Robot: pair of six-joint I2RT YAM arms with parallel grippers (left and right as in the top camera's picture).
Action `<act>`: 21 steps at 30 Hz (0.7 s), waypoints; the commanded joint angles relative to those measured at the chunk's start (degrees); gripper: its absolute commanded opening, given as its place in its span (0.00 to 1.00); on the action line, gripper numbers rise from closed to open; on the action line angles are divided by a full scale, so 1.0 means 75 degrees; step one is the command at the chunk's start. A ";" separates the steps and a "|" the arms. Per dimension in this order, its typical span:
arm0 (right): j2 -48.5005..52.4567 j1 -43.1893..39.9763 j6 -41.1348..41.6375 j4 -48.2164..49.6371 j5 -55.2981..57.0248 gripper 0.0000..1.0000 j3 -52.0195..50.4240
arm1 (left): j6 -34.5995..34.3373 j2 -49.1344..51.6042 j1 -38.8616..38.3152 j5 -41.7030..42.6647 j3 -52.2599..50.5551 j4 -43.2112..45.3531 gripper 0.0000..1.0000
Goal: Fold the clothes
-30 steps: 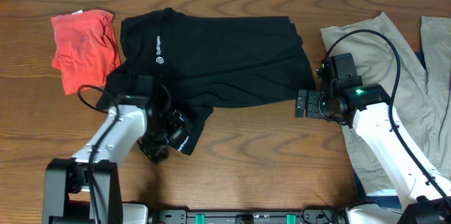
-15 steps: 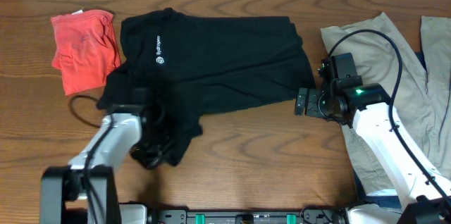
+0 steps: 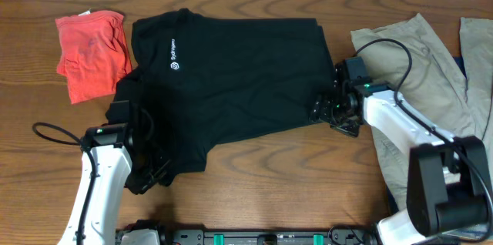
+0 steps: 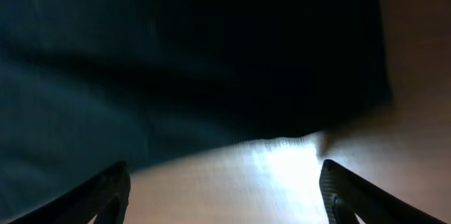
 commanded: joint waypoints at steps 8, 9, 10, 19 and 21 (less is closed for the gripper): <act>0.0883 -0.0117 0.1649 0.0149 0.0766 0.67 0.0044 | 0.0163 -0.0259 0.0047 -0.0877 0.0096 -0.0361 0.06; 0.0938 -0.0117 0.1789 0.0154 0.0941 0.61 0.0044 | 0.0163 -0.0259 0.0047 -0.0877 0.0096 -0.0361 0.06; 0.0950 -0.0117 0.1853 0.0160 0.1014 0.46 0.0044 | 0.0163 -0.0259 0.0047 -0.0877 0.0096 -0.0361 0.06; 0.0431 -0.0431 0.1591 -0.0959 0.1268 0.01 0.0044 | 0.1134 -0.0265 0.0044 0.0318 0.0096 -0.0367 0.06; 0.0032 -0.0589 0.1454 -0.1355 0.1469 0.01 0.0047 | 0.1373 -0.0297 0.0044 0.0737 0.0099 -0.0414 0.06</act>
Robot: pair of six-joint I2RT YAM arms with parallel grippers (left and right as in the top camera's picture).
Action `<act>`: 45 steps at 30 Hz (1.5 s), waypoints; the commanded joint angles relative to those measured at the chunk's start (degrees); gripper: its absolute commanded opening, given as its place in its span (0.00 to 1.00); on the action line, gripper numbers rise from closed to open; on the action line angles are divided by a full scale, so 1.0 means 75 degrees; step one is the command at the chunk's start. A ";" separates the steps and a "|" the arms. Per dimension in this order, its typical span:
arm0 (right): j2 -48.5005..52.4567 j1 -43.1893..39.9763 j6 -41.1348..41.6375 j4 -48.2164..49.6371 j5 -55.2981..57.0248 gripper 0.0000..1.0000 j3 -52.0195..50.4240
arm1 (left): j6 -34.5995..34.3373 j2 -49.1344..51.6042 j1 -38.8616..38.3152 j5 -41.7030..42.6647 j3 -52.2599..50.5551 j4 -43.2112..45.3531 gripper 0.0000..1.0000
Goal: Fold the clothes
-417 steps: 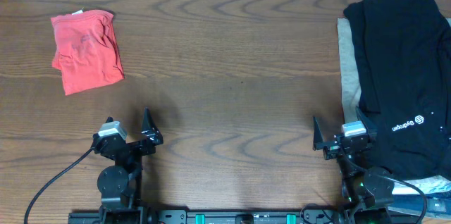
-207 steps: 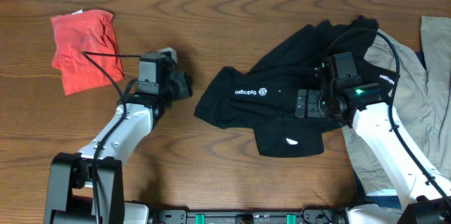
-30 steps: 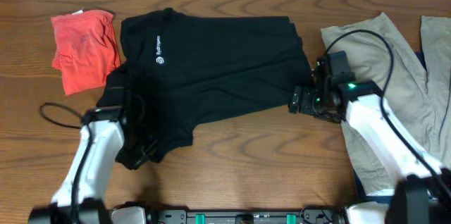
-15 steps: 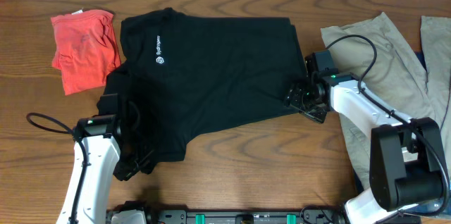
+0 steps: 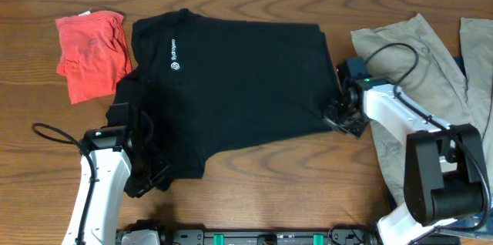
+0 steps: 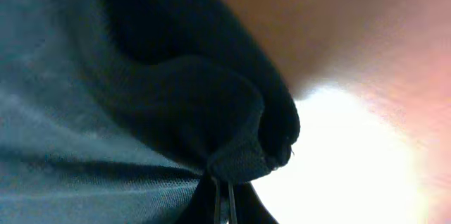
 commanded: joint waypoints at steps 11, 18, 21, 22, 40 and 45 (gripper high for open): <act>-0.2777 -0.0685 -0.1399 -0.1306 0.0781 0.01 -0.0198 | 0.1364 -0.1332 0.0044 0.2323 0.0119 -0.0271 0.06; -0.2690 -0.0676 -0.1821 -0.0898 0.0778 0.01 -0.0198 | 0.1043 -0.2005 0.0047 0.2597 0.0119 0.1370 0.06; -0.2544 -0.0612 -0.2154 -0.0580 0.0775 0.01 -0.0198 | 0.0586 -0.1953 0.0047 0.2585 0.0119 0.2136 0.06; -0.2512 -0.0600 -0.2285 -0.0449 0.0778 0.01 -0.0198 | 0.0408 -0.1906 0.0047 0.2585 0.0119 0.2396 0.06; -0.1163 -0.0597 -0.2413 0.2535 0.0769 0.01 -0.0198 | -0.0256 0.0676 0.0041 0.1897 0.0119 0.6968 0.06; -0.0644 -0.0597 -0.2413 0.3754 0.0778 0.01 -0.0198 | -0.0259 0.1603 0.0038 0.1897 0.0119 0.8038 0.07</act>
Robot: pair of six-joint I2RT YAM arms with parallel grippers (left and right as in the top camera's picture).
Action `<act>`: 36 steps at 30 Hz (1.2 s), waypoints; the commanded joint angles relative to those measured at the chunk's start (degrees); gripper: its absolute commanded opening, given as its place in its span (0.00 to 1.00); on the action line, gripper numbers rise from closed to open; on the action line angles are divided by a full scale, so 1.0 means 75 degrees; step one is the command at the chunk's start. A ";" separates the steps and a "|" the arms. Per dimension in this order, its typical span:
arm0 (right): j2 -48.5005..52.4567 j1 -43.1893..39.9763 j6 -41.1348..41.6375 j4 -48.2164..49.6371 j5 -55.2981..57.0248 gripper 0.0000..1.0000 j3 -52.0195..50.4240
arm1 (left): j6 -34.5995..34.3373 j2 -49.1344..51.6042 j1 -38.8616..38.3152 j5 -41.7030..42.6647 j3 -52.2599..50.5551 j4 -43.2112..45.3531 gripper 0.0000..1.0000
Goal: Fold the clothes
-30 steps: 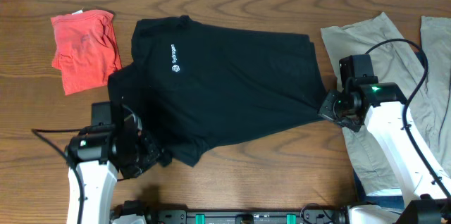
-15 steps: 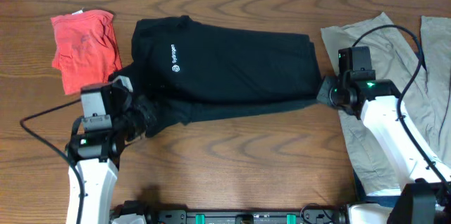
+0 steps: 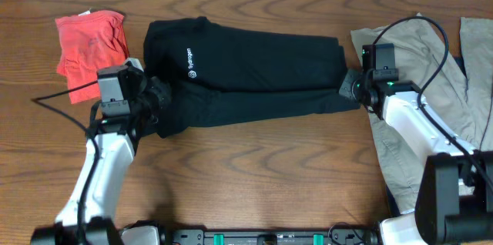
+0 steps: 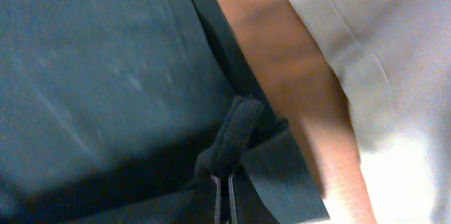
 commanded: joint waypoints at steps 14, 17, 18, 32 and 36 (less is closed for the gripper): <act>0.0557 0.0009 -0.0460 0.0012 0.0481 0.58 0.0023 | 0.0335 0.0778 0.0076 0.0449 0.0102 -0.0641 0.79; 0.0557 0.0009 -0.0458 -0.0530 0.0994 0.52 0.0020 | 0.0358 0.0778 0.0073 0.0055 0.0099 -0.1236 0.79; 0.0557 0.0009 -0.0460 -0.0629 0.1020 0.50 0.0020 | 0.0358 0.0778 0.0073 -0.0172 0.0093 -0.1349 0.79; 0.1874 0.0009 -0.0460 -0.0085 0.0731 0.44 0.0009 | 0.0356 0.1571 0.0073 -0.2092 0.0006 -0.1451 0.79; 0.2025 -0.0006 -0.0452 -0.0866 0.0906 0.01 0.0009 | 0.0353 0.1868 0.0076 -0.2095 0.0003 -0.1912 0.61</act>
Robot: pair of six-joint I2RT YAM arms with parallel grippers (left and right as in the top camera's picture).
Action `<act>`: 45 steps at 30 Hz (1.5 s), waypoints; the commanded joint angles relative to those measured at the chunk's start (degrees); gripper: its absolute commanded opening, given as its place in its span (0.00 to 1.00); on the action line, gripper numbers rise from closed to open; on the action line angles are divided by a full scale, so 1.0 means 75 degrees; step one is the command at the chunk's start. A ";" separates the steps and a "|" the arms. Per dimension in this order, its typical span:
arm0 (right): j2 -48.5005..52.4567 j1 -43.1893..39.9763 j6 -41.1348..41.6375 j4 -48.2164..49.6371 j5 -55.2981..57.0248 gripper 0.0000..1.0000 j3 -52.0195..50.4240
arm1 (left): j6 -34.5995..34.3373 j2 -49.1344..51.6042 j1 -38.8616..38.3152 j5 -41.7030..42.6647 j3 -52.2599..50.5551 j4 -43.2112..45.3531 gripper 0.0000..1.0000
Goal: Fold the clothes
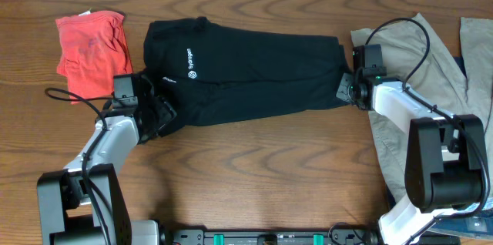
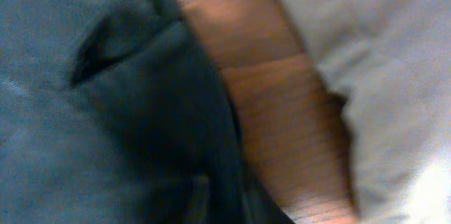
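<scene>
The black T-shirt (image 1: 246, 68) lies across the back of the table, folded lengthwise into a long band with its white logo near the left end. My left gripper (image 1: 158, 112) rests at the band's lower left corner; its jaws do not show against the black cloth. My right gripper (image 1: 347, 88) is at the band's right end. The right wrist view is blurred: dark T-shirt cloth (image 2: 84, 111) fills its left side, and the right gripper (image 2: 204, 199) shows only as a faint narrow streak with fingers close together in the fabric.
A crumpled red garment (image 1: 92, 52) lies at the back left, just beyond the shirt's end. Beige trousers (image 1: 431, 68) spread over the right side, close to my right arm, and appear pale (image 2: 380, 76) beside a strip of wooden table (image 2: 282, 97).
My left gripper has dropped a little toward the front, onto the shirt's lower left corner. My right gripper has shifted slightly left at the right end. The bunched cloth above the right fingertips has gone.
The shirt first lay spread wide, my right gripper open at its lower right corner and my left at its lower left. Then the right was shut on the hem. Later both corners had been carried back over the shirt, making the long folded band that lies there now.
</scene>
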 commanded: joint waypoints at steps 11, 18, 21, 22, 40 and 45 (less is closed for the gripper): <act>0.0519 -0.0248 0.1448 -0.3107 0.1023 0.06 -0.0350 | 0.0099 0.0329 0.0312 -0.0484 -0.0058 -0.2393 0.26; 0.0061 -0.0245 0.0632 -0.3150 0.0175 0.18 -0.0227 | 0.0358 -0.0463 0.0309 -0.0478 0.0219 -0.2850 0.29; -0.0542 -0.0248 0.0615 -0.3252 0.0128 0.27 -0.0143 | 0.0764 -0.1142 0.0300 -0.0455 0.0624 -0.2999 0.46; -0.0848 -0.0248 0.0612 -0.3258 0.0117 0.36 -0.0099 | 0.0775 -0.1387 0.0300 -0.0455 0.0781 -0.3005 0.51; -0.3570 -0.0245 -0.0697 -0.2617 -0.2017 0.85 0.0070 | 0.2192 0.1335 -0.0300 0.0300 0.4095 -0.0216 0.84; -0.3567 -0.0245 -0.0694 -0.2815 -0.2014 0.85 0.0070 | 0.2189 0.2975 -0.0300 0.0854 0.5246 -0.0114 0.84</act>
